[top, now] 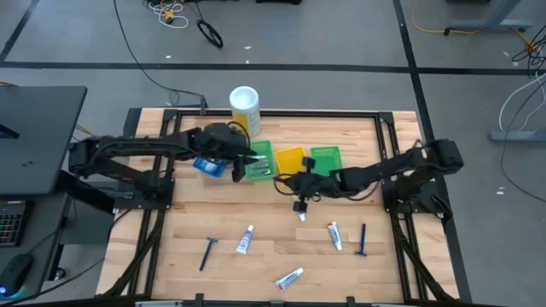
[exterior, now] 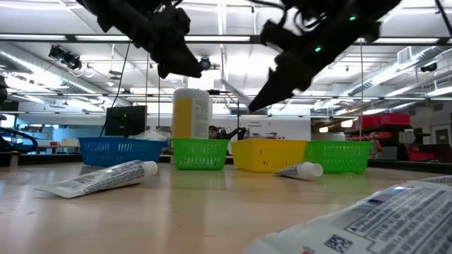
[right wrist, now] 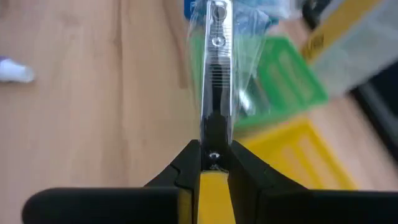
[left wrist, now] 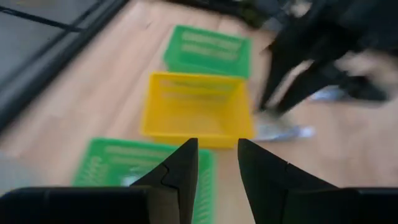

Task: Pick & Place Travel size toiletries
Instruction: Put the nailcutter into the left green bin

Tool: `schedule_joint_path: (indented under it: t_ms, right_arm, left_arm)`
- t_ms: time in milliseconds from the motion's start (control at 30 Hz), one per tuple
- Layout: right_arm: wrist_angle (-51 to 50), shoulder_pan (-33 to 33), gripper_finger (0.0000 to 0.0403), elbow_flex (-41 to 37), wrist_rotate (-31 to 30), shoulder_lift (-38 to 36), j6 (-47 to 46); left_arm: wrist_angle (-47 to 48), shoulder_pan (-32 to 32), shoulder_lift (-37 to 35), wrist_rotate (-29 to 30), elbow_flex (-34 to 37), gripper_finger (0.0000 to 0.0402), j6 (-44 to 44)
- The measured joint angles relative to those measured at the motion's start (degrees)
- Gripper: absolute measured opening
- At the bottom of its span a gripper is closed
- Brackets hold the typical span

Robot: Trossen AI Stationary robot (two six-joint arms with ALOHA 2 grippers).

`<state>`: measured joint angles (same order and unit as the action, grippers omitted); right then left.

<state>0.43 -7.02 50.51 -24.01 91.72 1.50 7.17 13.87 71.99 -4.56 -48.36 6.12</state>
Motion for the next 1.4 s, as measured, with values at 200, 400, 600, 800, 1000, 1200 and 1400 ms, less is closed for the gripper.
schedule_joint_path:
  t_ms: [200, 400, 600, 800, 1000, 1200, 1400]
  right_arm:
    - [-0.3, 3.3, 0.0056, 6.2, -4.8, 7.4, 8.0]
    - [0.1, 5.4, 0.0056, 8.3, -5.9, 10.1, 11.5]
    - [3.3, 6.4, 0.0056, 8.3, -5.7, 10.1, 12.6]
    - [3.7, 6.9, 0.0056, 8.3, -4.8, 10.1, 12.6]
    - [4.0, 7.0, 0.0056, 8.3, -4.5, 10.1, 12.6]
    - [4.5, 7.0, 0.0056, 8.3, -4.5, 10.0, 13.0]
    - [5.0, 7.0, 0.0056, 8.3, -4.4, 10.0, 13.0]
  left_arm:
    - [-13.1, 0.7, -0.2, -5.6, 8.0, 0.0121, 11.1]
    - [-19.6, 0.6, 1.1, -3.3, 11.6, 0.0121, 16.5]
    - [-21.3, 0.7, 3.1, -0.3, 11.9, 0.0121, 20.0]
    - [-25.2, 0.7, 6.6, -1.4, 11.8, 0.0121, 20.2]
    - [-25.7, 0.7, 9.0, 0.8, 11.7, 0.0121, 18.6]
    - [-32.2, 0.7, 9.5, -0.2, 11.7, 0.0112, 18.1]
    - [-33.4, 0.7, 9.5, -0.9, 11.7, 0.0058, 18.1]
